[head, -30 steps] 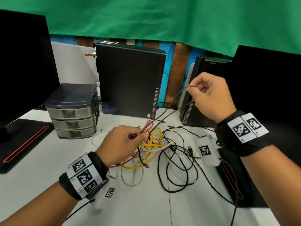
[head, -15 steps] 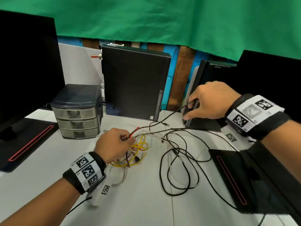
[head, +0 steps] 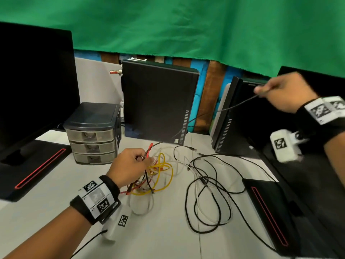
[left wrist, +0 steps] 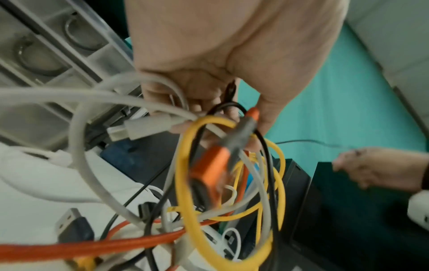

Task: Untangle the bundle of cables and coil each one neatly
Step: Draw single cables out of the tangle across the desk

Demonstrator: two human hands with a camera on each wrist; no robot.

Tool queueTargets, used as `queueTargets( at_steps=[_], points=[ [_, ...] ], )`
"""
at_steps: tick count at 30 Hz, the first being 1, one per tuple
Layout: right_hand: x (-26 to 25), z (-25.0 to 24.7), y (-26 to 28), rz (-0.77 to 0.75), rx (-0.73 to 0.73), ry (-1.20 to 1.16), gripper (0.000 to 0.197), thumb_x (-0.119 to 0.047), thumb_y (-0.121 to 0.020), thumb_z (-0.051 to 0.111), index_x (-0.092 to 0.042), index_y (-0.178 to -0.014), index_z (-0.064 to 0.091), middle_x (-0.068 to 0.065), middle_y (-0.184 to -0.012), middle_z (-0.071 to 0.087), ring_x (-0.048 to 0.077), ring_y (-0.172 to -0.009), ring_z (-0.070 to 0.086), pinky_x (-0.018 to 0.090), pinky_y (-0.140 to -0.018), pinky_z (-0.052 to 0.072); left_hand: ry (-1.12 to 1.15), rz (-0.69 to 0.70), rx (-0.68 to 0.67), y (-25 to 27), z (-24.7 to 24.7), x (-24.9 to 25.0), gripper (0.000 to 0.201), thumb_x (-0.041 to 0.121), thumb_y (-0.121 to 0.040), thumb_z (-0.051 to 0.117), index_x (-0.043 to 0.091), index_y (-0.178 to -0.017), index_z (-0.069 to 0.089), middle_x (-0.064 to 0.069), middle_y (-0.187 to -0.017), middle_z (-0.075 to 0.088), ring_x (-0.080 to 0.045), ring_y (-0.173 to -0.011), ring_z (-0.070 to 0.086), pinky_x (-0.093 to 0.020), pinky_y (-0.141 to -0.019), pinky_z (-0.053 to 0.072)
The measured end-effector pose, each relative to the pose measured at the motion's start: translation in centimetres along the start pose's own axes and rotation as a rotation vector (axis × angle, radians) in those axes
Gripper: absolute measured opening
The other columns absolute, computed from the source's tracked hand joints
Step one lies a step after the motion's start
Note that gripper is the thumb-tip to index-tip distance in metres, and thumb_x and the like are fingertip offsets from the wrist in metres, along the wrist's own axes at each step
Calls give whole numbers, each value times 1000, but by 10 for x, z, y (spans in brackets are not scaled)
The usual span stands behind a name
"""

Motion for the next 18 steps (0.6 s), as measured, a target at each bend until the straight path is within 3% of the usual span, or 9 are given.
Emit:
queueTargets(
  at_steps=[3,5,7,9,12,15,18],
  points=[
    [5,66,26,-6,-264,77,20,-29,-80,83,-15,-71,70,2,-59,62,16,-55,53,28,-59,45,262,-56,-72,0,6,3,23,27,-90,73,7,-79,72,-18,-75,65,-25,-70,61,-49,-77,59],
    [-2,110,48,-43,-447,87,16,-27,-76,86,-20,-77,72,0,-66,66,15,-63,59,34,-66,54,295,-31,-114,4,10,12,21,25,-91,72,4,-85,73,-29,-86,66,-24,-74,62,-49,-82,59],
    [-18,146,75,-75,-612,86,19,-27,-76,86,-24,-87,70,-2,-73,66,14,-68,62,31,-68,55,294,9,-183,10,15,22,15,24,-89,73,10,-87,76,-24,-83,68,-22,-75,63,-46,-85,58],
    [-34,172,94,-88,-708,77,26,-33,-78,83,-29,-96,66,-2,-72,69,9,-62,62,28,-63,53,341,9,-267,16,21,29,10,20,-87,74,13,-95,76,-11,-79,69,-19,-77,65,-41,-88,57],
    [-63,190,102,-104,-692,-85,28,-38,-83,79,-31,-103,60,0,-70,73,4,-50,60,27,-56,51,478,-38,-369,22,31,33,19,8,-88,70,11,-106,73,-9,-90,73,-20,-80,69,-37,-86,58],
    [-84,191,101,-65,-608,-324,13,-27,-93,68,-19,-101,63,4,-66,70,11,-45,56,27,-50,49,552,-69,-467,28,36,36,28,3,-87,67,13,-113,71,-13,-99,73,-22,-84,72,-32,-80,61],
    [-83,184,94,92,-506,-521,19,-24,-95,66,-7,-102,65,11,-72,69,14,-46,56,29,-53,53,546,-26,-549,33,36,42,39,-6,-87,64,14,-121,67,-16,-113,72,-27,-95,72,-32,-82,61]
  ],
)
Point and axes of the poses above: each hand's wrist, its own y-axis away from the middle knuckle, its own z-axis out of the palm, x = y × z, the point moved 10 cm from there along -y, towards the middle knuckle
